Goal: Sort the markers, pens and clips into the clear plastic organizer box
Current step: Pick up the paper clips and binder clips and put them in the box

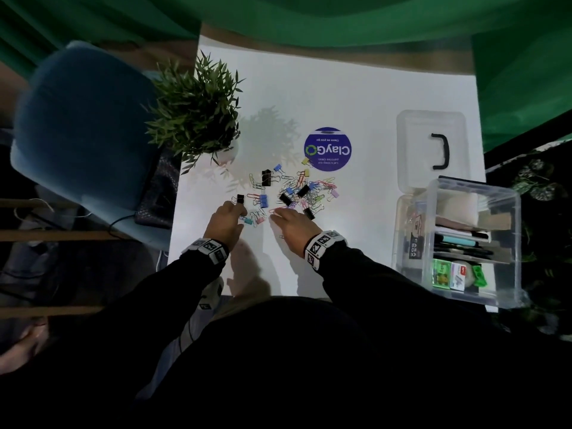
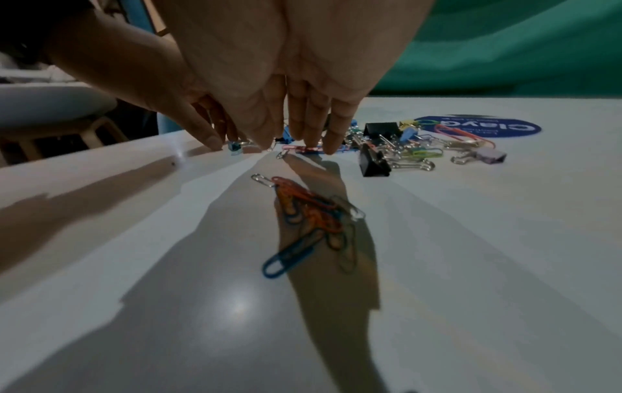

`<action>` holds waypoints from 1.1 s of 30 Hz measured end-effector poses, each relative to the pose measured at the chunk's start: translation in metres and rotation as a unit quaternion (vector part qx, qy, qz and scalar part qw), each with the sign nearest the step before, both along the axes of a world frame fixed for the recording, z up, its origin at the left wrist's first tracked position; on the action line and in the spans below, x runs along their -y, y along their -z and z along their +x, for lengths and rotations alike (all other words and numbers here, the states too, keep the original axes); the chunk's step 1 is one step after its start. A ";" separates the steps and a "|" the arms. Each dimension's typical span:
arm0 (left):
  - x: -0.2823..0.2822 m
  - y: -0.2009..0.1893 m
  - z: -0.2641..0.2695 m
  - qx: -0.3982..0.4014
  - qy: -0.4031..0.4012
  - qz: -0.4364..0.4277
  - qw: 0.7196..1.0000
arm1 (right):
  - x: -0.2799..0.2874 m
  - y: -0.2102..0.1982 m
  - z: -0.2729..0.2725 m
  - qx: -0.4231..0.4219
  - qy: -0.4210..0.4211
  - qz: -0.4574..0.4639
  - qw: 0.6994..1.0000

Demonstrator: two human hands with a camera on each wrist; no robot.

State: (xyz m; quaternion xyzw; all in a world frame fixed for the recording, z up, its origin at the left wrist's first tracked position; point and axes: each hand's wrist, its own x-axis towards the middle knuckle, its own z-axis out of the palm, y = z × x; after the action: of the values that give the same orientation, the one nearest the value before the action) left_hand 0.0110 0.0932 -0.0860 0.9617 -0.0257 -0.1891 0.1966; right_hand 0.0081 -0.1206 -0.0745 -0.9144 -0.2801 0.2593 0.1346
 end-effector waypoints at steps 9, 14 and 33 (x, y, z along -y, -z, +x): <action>-0.013 0.005 -0.006 0.006 -0.036 -0.006 0.999 | -0.002 -0.006 0.008 0.012 -0.009 0.005 1.000; -0.001 0.004 -0.003 0.010 -0.045 -0.022 0.999 | -0.028 -0.006 0.013 0.007 -0.026 -0.041 0.999; -0.011 -0.011 -0.019 -0.113 -0.157 -0.156 0.969 | -0.065 -0.010 0.017 -0.024 0.110 -0.018 0.994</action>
State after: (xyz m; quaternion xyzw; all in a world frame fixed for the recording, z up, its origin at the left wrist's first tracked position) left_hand -0.0082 0.1043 -0.0746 0.8835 0.1184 -0.2573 0.3730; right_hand 0.0256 -0.0560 -0.0649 -0.9352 -0.1703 0.2702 0.1529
